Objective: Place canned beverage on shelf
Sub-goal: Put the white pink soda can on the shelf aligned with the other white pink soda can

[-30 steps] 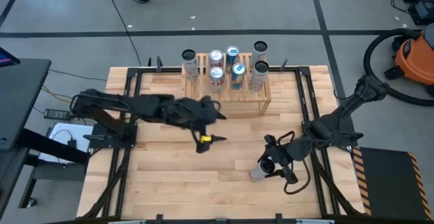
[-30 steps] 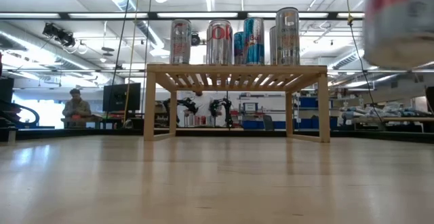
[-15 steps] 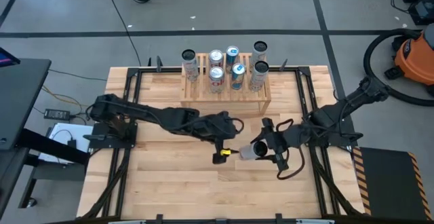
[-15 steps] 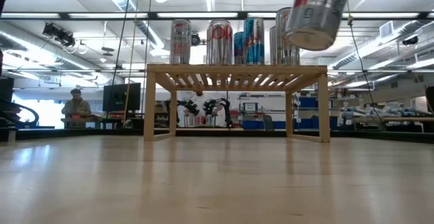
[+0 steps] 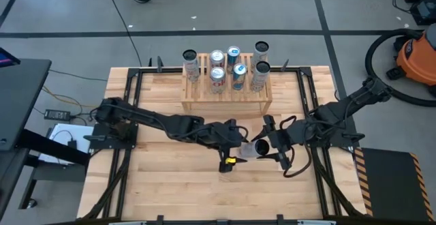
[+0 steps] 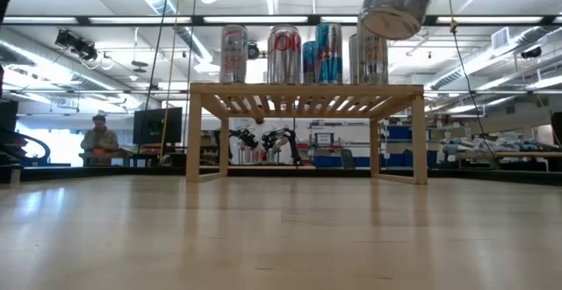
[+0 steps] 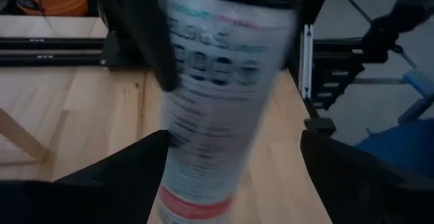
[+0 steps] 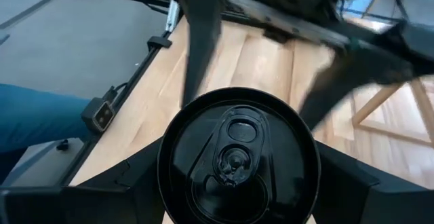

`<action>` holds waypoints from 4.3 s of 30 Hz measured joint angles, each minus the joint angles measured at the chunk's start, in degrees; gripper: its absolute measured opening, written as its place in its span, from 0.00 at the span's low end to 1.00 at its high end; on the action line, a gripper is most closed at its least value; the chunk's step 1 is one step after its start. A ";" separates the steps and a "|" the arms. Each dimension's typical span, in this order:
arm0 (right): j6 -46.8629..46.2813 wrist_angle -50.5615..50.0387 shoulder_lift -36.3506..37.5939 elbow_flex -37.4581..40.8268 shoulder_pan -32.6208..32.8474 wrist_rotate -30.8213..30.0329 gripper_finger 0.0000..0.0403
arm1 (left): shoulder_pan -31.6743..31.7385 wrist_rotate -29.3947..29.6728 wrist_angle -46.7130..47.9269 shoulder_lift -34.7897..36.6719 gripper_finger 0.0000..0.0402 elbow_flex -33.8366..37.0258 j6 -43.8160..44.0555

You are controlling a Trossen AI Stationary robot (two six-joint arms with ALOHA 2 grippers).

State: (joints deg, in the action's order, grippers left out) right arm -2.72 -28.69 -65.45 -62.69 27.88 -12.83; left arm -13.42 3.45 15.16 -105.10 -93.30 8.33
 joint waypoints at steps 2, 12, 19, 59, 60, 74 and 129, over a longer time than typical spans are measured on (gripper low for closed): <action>0.56 -0.01 -0.01 -0.19 0.00 0.60 0.69 | 0.38 -0.19 -1.14 -0.67 0.86 0.02 -0.01; 1.85 0.80 -0.02 -0.43 0.00 0.29 0.69 | 1.25 -2.22 -9.45 -4.04 0.86 0.04 -0.47; 2.09 1.20 0.00 -0.40 -0.02 0.47 0.69 | 1.25 -2.20 -8.93 -4.85 0.86 0.02 -1.50; 8.13 5.75 0.07 -0.34 1.13 0.93 0.87 | 0.66 -2.42 -7.37 -4.79 0.64 -0.11 -8.12; 8.99 5.75 0.07 -0.34 1.41 -0.34 0.89 | 0.66 -2.42 -7.39 -4.79 0.64 -0.11 -8.12; 10.02 7.64 7.80 -0.38 7.68 -11.49 0.98 | 1.03 -0.22 5.28 3.66 0.65 -0.13 -7.55; 13.22 16.28 4.21 -0.32 5.79 -22.72 0.98 | 21.73 -0.61 13.66 58.77 0.65 28.94 -22.55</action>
State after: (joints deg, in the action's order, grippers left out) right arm 10.50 -12.40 -61.24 -63.00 33.66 -35.55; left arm 8.32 2.84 28.82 -46.33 -64.35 -14.23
